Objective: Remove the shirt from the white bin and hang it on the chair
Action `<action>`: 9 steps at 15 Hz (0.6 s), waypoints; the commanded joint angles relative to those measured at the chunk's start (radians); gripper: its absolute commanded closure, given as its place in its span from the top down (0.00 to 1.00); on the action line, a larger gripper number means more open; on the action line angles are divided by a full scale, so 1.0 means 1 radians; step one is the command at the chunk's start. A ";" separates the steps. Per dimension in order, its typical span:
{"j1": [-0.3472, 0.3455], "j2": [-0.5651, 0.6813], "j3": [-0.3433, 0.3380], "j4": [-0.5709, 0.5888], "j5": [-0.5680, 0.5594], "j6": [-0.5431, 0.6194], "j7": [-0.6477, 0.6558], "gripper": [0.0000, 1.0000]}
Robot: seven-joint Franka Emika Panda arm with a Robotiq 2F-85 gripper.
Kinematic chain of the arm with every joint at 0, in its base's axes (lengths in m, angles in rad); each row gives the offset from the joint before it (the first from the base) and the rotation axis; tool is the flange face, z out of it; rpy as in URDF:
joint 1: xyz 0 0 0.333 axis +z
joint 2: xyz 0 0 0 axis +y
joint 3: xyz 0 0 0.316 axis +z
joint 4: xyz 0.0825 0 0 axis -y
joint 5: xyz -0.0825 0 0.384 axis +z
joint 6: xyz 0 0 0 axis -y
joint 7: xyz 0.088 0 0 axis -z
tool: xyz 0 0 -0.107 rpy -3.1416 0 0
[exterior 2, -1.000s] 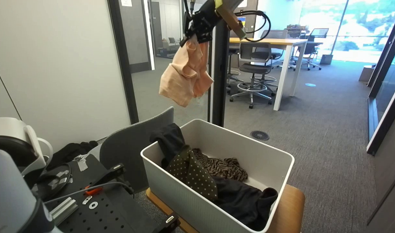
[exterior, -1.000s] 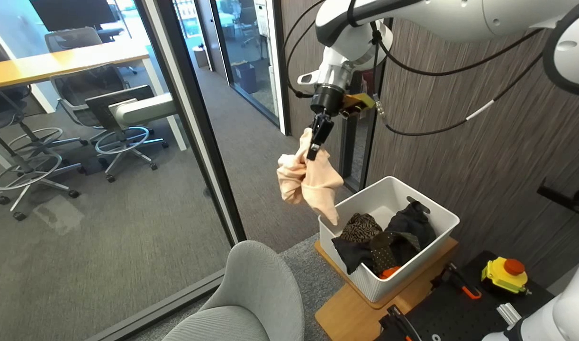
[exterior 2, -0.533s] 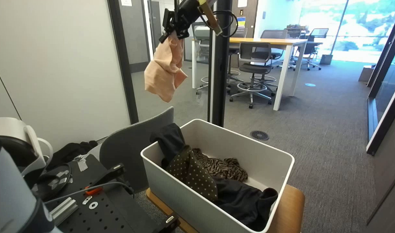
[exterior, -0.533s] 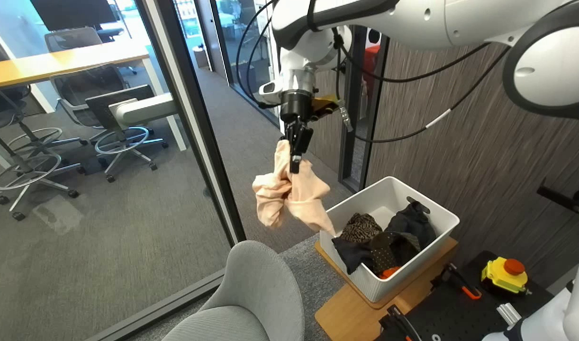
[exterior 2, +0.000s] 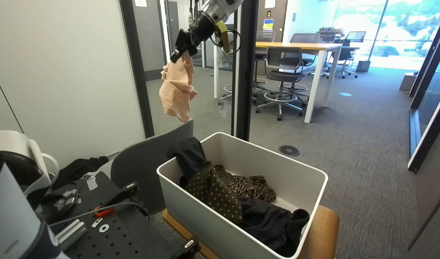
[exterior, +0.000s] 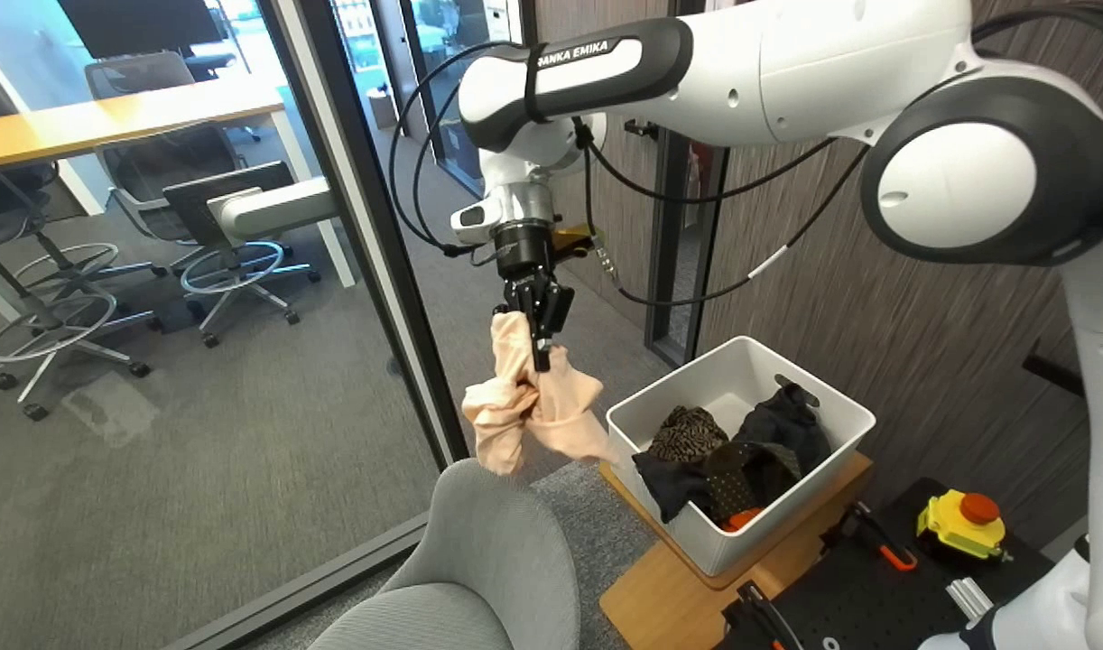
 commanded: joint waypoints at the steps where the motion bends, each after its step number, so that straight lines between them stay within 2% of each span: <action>1: 0.019 0.119 0.036 0.153 -0.021 -0.091 -0.124 0.06; 6: 0.065 0.212 0.064 0.241 -0.067 -0.194 -0.281 0.06; 9: 0.100 0.255 0.063 0.274 -0.128 -0.207 -0.363 0.07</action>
